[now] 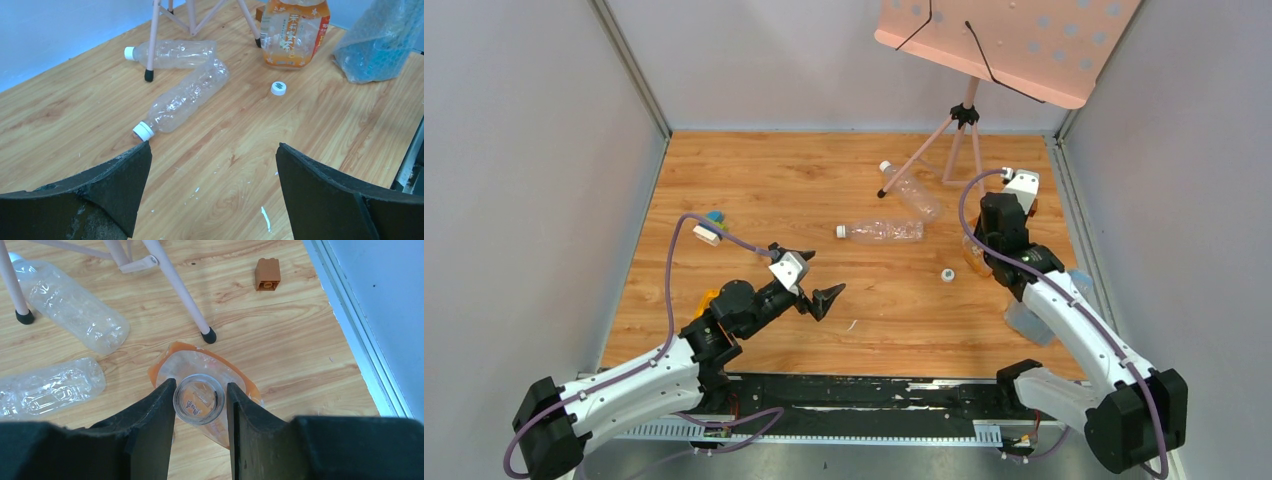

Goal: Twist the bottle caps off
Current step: Place the plastic bottle at the center of the board.

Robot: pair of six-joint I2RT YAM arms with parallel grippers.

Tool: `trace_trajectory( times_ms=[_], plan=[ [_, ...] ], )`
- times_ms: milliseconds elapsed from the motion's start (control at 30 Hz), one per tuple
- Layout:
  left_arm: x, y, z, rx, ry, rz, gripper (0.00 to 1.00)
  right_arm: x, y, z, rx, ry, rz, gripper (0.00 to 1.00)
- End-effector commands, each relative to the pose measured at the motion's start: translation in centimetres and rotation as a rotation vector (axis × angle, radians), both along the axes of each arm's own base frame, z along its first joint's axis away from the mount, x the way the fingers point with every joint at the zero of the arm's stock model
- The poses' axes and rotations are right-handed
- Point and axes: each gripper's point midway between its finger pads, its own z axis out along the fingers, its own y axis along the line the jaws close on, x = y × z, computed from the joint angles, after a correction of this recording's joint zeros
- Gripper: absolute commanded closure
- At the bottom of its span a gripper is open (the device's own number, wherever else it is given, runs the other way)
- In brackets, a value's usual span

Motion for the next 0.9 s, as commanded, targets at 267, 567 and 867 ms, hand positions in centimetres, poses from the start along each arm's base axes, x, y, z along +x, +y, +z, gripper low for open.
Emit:
trace_trajectory(
  times_ms=[267,567,867],
  plan=[
    [0.2,0.4,1.0,-0.030,-0.009,0.027,0.00,1.0,0.0,0.3,0.049,-0.024,0.001,0.74],
    [0.5,0.4,0.6,-0.032,-0.006,0.041,0.00,0.9,0.2,-0.1,0.054,-0.010,0.011,0.56],
    [0.6,0.4,0.4,-0.032,0.007,0.048,0.00,0.9,0.3,0.3,0.060,-0.021,0.020,0.50]
  ],
)
